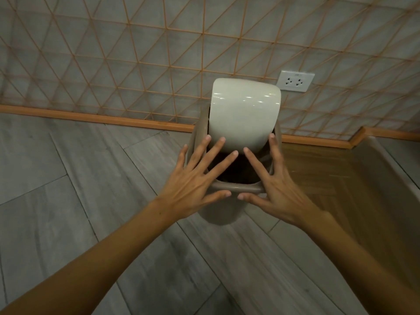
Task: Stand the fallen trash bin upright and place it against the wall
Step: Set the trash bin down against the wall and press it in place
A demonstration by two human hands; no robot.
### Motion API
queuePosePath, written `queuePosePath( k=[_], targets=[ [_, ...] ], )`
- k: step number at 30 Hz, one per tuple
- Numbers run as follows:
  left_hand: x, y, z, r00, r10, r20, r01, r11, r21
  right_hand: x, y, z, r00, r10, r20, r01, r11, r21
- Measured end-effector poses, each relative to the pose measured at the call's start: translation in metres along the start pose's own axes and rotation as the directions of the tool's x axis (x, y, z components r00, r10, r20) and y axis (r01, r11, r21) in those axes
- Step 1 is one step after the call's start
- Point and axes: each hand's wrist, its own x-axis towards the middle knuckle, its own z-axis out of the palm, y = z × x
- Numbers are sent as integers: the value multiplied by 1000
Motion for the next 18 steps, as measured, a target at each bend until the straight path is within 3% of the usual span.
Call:
queuePosePath(
  k=[18],
  targets=[
    [70,-58,34,996,-60,-61,59,998,-18,91,48,16,999,42,-11,-41,999,19]
  ],
)
